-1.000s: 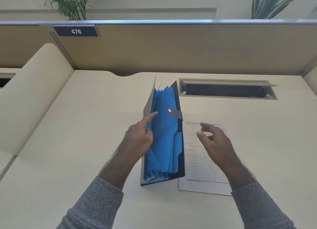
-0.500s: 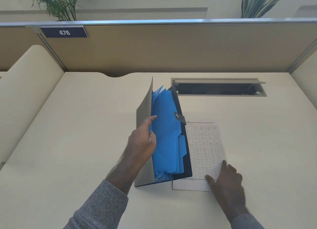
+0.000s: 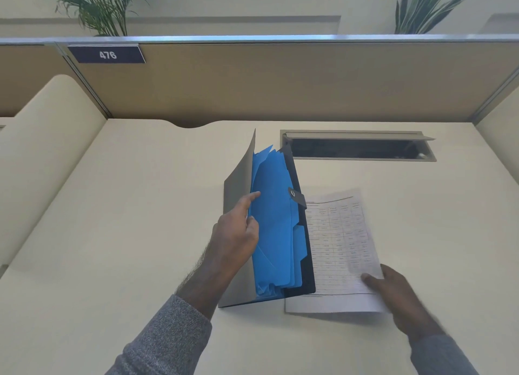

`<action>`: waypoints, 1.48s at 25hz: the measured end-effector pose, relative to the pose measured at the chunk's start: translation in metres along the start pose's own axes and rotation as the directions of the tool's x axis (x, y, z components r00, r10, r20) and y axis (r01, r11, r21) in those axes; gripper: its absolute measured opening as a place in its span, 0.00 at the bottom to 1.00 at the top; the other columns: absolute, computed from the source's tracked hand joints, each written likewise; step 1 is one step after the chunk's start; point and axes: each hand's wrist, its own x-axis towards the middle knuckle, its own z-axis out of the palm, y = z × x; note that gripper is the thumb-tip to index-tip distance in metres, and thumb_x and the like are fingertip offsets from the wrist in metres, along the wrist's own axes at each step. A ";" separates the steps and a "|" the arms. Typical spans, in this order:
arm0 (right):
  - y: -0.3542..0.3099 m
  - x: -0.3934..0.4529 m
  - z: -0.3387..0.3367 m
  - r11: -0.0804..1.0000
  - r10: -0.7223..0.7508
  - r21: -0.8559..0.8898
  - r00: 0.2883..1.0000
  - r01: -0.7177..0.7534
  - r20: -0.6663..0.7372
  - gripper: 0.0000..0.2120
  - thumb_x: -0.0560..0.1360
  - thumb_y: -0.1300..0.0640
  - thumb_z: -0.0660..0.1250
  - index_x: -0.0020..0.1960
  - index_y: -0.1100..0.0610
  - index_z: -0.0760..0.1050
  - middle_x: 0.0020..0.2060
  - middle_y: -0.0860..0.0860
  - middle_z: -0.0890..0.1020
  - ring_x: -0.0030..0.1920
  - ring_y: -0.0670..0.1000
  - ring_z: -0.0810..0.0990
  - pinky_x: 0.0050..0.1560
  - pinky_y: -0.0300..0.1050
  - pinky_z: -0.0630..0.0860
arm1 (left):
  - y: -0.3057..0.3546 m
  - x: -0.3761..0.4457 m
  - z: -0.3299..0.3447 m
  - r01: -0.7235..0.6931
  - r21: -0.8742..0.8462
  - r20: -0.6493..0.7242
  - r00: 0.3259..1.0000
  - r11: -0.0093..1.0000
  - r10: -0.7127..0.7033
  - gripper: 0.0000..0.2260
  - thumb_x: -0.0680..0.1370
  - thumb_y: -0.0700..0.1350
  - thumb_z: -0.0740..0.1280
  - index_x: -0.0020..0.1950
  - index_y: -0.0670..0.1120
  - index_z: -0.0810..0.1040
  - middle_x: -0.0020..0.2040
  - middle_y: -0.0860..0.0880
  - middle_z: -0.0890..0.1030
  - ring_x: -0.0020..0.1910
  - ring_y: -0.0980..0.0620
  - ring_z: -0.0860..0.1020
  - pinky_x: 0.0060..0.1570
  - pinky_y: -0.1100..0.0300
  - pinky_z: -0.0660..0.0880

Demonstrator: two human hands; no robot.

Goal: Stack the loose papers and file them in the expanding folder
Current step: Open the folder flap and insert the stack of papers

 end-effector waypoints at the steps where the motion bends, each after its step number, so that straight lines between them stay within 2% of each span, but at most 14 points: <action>1: -0.004 -0.001 -0.013 0.999 -0.036 -0.018 0.999 0.035 -0.029 0.07 0.74 0.62 0.71 0.52 0.56 0.81 0.50 0.56 0.86 0.49 0.58 0.85 0.52 0.57 0.80 | 0.001 0.000 0.001 0.000 0.000 -0.001 1.000 1.000 0.000 0.23 0.79 0.39 0.56 0.73 0.57 0.67 0.27 0.48 0.69 0.25 0.54 0.66 0.23 0.66 0.64; 3: -0.014 -0.003 -0.042 0.989 -0.133 -0.082 0.979 0.122 -0.154 0.07 0.73 0.60 0.73 0.49 0.51 0.82 0.47 0.57 0.86 0.48 0.60 0.85 0.51 0.62 0.80 | 0.001 0.001 0.003 -0.007 0.014 -0.009 1.000 1.000 0.007 0.23 0.79 0.39 0.56 0.73 0.57 0.66 0.26 0.51 0.67 0.24 0.55 0.65 0.22 0.67 0.64; 4: -0.020 -0.004 -0.060 0.981 -0.181 -0.108 0.959 0.160 -0.219 0.07 0.73 0.59 0.73 0.47 0.48 0.82 0.46 0.56 0.86 0.46 0.60 0.84 0.47 0.60 0.82 | 0.001 0.001 0.005 -0.009 0.022 -0.014 1.000 1.000 0.010 0.23 0.79 0.40 0.56 0.73 0.57 0.66 0.26 0.52 0.68 0.23 0.56 0.65 0.22 0.67 0.64; 6: -0.029 -0.004 -0.099 0.966 -0.255 -0.131 0.909 0.224 -0.329 0.06 0.72 0.49 0.74 0.49 0.46 0.82 0.45 0.55 0.86 0.46 0.61 0.84 0.42 0.58 0.82 | 0.004 0.000 0.007 0.000 0.036 -0.016 1.000 0.999 0.001 0.23 0.80 0.41 0.56 0.74 0.57 0.66 0.28 0.52 0.73 0.22 0.57 0.65 0.21 0.67 0.64; 8: -0.050 -0.013 -0.122 0.953 -0.299 -0.085 0.856 0.291 -0.423 0.22 0.67 0.36 0.72 0.57 0.45 0.81 0.48 0.53 0.86 0.48 0.61 0.85 0.47 0.63 0.82 | 0.010 -0.001 0.011 0.012 0.075 -0.017 1.000 0.997 -0.010 0.23 0.80 0.41 0.56 0.74 0.56 0.65 0.43 0.46 0.84 0.22 0.57 0.67 0.21 0.68 0.66; 9: -0.062 -0.020 -0.124 0.936 -0.334 -0.045 0.838 0.350 -0.431 0.26 0.67 0.36 0.72 0.60 0.47 0.80 0.50 0.53 0.86 0.49 0.60 0.85 0.50 0.65 0.81 | 0.012 -0.002 0.013 0.021 0.101 -0.020 1.000 0.995 -0.019 0.23 0.80 0.41 0.56 0.75 0.56 0.65 0.52 0.42 0.84 0.22 0.57 0.69 0.22 0.69 0.66; 11: -0.097 -0.051 -0.099 0.893 -0.382 0.045 0.809 0.447 -0.447 0.20 0.72 0.46 0.73 0.61 0.52 0.79 0.52 0.54 0.86 0.51 0.60 0.85 0.53 0.62 0.80 | 0.015 -0.003 0.019 0.037 0.144 -0.022 0.999 0.989 -0.034 0.23 0.80 0.42 0.55 0.75 0.57 0.64 0.60 0.41 0.81 0.25 0.57 0.70 0.23 0.69 0.64; 14: -0.116 -0.071 -0.054 0.862 -0.444 0.069 0.813 0.503 -0.377 0.10 0.75 0.61 0.70 0.57 0.56 0.82 0.47 0.55 0.86 0.45 0.53 0.84 0.45 0.46 0.81 | 0.015 -0.004 0.029 0.057 0.163 -0.030 0.998 0.985 -0.053 0.24 0.79 0.44 0.55 0.74 0.60 0.63 0.62 0.42 0.80 0.31 0.53 0.73 0.28 0.63 0.65; 18: -0.108 -0.078 -0.013 0.880 -0.458 -0.027 0.831 0.474 -0.315 0.10 0.75 0.60 0.70 0.47 0.45 0.82 0.40 0.38 0.86 0.43 0.50 0.85 0.46 0.49 0.81 | 0.017 -0.005 0.035 0.084 0.167 -0.055 0.996 0.982 -0.076 0.24 0.79 0.44 0.55 0.74 0.61 0.63 0.69 0.52 0.76 0.47 0.45 0.81 0.41 0.56 0.76; 20: -0.102 -0.077 -0.005 0.893 -0.444 -0.063 0.846 0.446 -0.295 0.11 0.75 0.60 0.69 0.46 0.43 0.81 0.39 0.33 0.84 0.44 0.49 0.84 0.46 0.49 0.80 | 0.019 -0.006 0.036 0.068 0.188 -0.061 0.996 0.980 -0.058 0.24 0.79 0.43 0.55 0.75 0.59 0.63 0.72 0.53 0.73 0.50 0.44 0.82 0.47 0.52 0.79; 24: -0.100 -0.078 0.004 0.889 -0.458 -0.118 0.856 0.443 -0.239 0.12 0.76 0.61 0.67 0.53 0.46 0.81 0.38 0.34 0.84 0.45 0.45 0.83 0.44 0.45 0.77 | 0.020 -0.005 0.037 0.061 0.204 -0.083 0.996 0.977 -0.044 0.24 0.80 0.42 0.55 0.75 0.56 0.63 0.74 0.53 0.70 0.53 0.44 0.81 0.50 0.51 0.78; 29: -0.104 -0.074 0.011 0.879 -0.460 -0.205 0.879 0.431 -0.124 0.12 0.76 0.62 0.66 0.55 0.48 0.81 0.43 0.41 0.85 0.47 0.49 0.83 0.46 0.47 0.78 | 0.019 -0.005 0.041 0.059 0.198 -0.084 0.996 0.978 -0.043 0.23 0.80 0.44 0.55 0.75 0.57 0.62 0.70 0.51 0.74 0.54 0.43 0.81 0.48 0.46 0.81; 34: -0.110 -0.066 0.024 0.880 -0.441 -0.229 0.895 0.417 -0.064 0.12 0.77 0.61 0.65 0.57 0.49 0.80 0.46 0.44 0.85 0.47 0.44 0.81 0.42 0.41 0.75 | 0.016 0.000 0.043 0.061 0.187 -0.084 0.995 0.980 -0.046 0.22 0.80 0.45 0.55 0.75 0.55 0.62 0.72 0.51 0.72 0.58 0.43 0.79 0.50 0.45 0.80; 37: -0.109 -0.065 0.025 0.881 -0.431 -0.238 0.901 0.408 -0.053 0.11 0.77 0.61 0.66 0.55 0.48 0.80 0.44 0.43 0.85 0.47 0.46 0.82 0.44 0.45 0.76 | 0.015 0.002 0.041 0.065 0.181 -0.093 0.994 0.981 -0.049 0.22 0.80 0.45 0.54 0.75 0.54 0.62 0.74 0.50 0.70 0.58 0.43 0.79 0.51 0.44 0.80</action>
